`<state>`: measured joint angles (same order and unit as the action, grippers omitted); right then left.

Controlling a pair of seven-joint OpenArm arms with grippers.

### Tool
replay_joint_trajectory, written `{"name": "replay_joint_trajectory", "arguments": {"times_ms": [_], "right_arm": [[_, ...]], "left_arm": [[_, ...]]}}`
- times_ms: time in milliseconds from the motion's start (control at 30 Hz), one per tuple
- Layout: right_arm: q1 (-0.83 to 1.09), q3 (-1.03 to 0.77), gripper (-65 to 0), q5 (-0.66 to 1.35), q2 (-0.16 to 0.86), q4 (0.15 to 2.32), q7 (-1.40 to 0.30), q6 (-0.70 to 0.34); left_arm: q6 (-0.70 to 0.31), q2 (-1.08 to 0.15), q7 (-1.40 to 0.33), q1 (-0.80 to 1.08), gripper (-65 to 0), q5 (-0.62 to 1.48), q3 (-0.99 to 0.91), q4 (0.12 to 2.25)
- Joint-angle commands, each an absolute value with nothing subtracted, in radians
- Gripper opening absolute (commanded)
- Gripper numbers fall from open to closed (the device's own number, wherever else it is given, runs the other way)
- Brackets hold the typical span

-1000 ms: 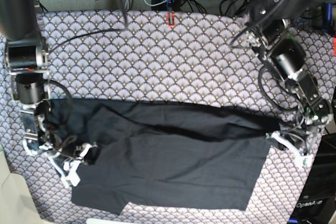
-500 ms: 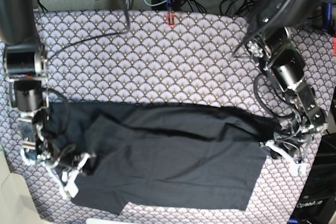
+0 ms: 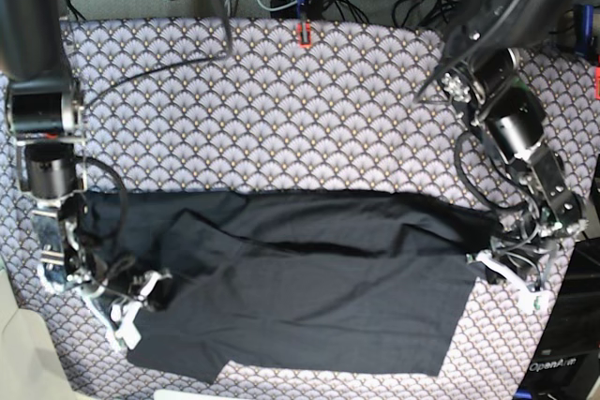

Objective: Fold the T-shirt properly
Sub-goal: 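Lower the folded shoulder edge onto the shirt and release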

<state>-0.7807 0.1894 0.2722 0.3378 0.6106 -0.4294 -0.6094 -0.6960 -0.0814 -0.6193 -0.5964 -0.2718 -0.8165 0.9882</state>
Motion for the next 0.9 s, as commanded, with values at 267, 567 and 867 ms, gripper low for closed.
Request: {"name": "replay_joint_trajectory", "arguments": {"times_ms": [267, 567, 867], "right_arm": [[-0.819, 0.179, -45.1, 0.288, 0.366, 0.627, -0.406, -0.613], [-0.777, 0.177, -38.8, 0.292, 0.398, 0.63, -0.438, -0.613], [-0.622, 0.044, -38.2, 0.292, 0.486, 0.739, -0.487, -0.613]], "left_arm": [[-0.698, -0.09, -0.591, -0.647, -36.5, -0.248, -0.828, 1.012], [-0.698, -0.09, -0.599, -0.642, -36.3, -0.249, -0.878, 1.013], [-0.698, -0.084, -0.601, -0.509, -36.1, -0.249, -0.874, 1.089]]}}
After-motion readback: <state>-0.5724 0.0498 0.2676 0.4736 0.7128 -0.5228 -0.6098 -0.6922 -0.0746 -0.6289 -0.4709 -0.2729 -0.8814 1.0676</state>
